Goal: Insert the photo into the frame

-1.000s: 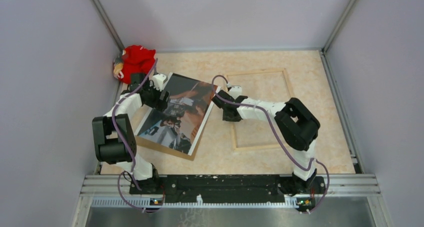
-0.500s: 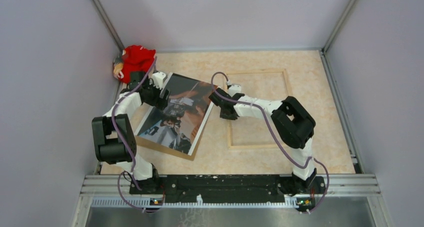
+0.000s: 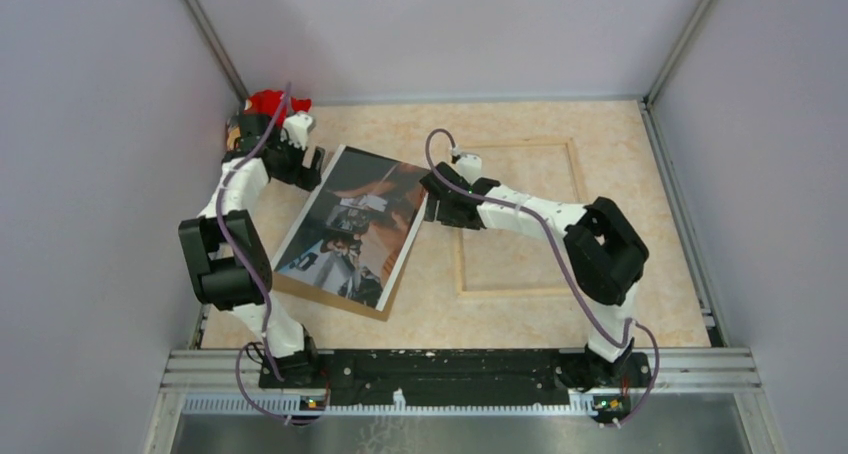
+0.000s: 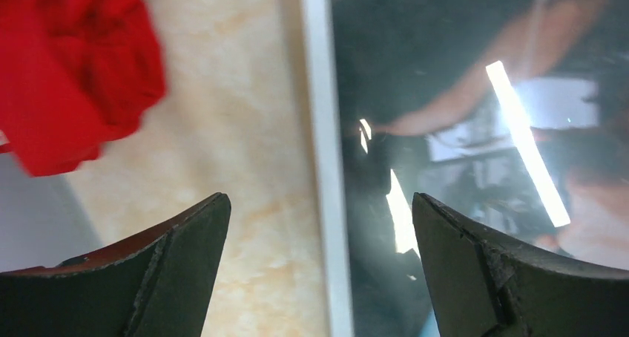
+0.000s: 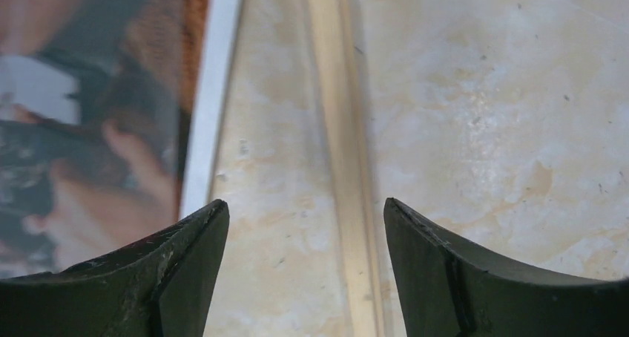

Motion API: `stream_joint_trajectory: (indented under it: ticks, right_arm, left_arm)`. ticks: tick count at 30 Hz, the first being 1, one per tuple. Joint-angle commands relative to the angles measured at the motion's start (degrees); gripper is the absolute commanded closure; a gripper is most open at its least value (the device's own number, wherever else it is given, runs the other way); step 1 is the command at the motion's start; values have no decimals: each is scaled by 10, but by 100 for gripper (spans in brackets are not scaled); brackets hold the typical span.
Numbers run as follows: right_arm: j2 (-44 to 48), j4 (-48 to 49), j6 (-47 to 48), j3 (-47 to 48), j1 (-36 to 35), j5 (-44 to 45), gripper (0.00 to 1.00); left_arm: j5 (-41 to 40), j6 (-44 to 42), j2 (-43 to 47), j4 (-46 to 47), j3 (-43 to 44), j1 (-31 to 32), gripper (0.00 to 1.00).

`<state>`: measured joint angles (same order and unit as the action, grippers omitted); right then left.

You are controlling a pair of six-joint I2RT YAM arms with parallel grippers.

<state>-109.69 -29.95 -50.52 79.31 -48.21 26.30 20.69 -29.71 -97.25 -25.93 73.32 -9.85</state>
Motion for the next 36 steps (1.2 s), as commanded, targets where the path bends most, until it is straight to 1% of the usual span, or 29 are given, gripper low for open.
stream_joint_trajectory:
  ticks: [1, 3, 5, 9, 13, 18, 22, 28, 36]
  right_arm:
    - [68, 60, 23, 31, -2, -86, 23]
    - [69, 94, 13, 18, -10, -133, 23]
    - [65, 127, 1, -3, -17, -170, 23]
    - [48, 155, -20, -27, -26, -197, 24]
    - [37, 174, -32, -52, -26, -212, 25]
    - [26, 191, -36, -68, -22, -212, 24]
    - [15, 201, -35, -65, 3, -218, 23]
    - [-37, 170, -16, -10, 43, -233, 23]
    - [-97, 158, -16, 35, 50, -242, 23]
  left_arm:
    - [2, 1, -43, -42, 80, -55, 2]
    - [-23, -2, -49, -35, 82, -69, 2]
    - [-57, -12, -48, -16, 66, -77, 2]
    - [-118, -42, -35, 28, 14, -85, 2]
    - [-147, -53, -30, 60, -35, -87, 2]
    - [-131, -40, -30, 76, -67, -86, 1]
    - [-103, -19, -39, 76, -67, -85, 1]
    - [-72, 7, -44, 86, -83, -79, 1]
    - [-54, 15, -36, 109, -127, -62, 2]
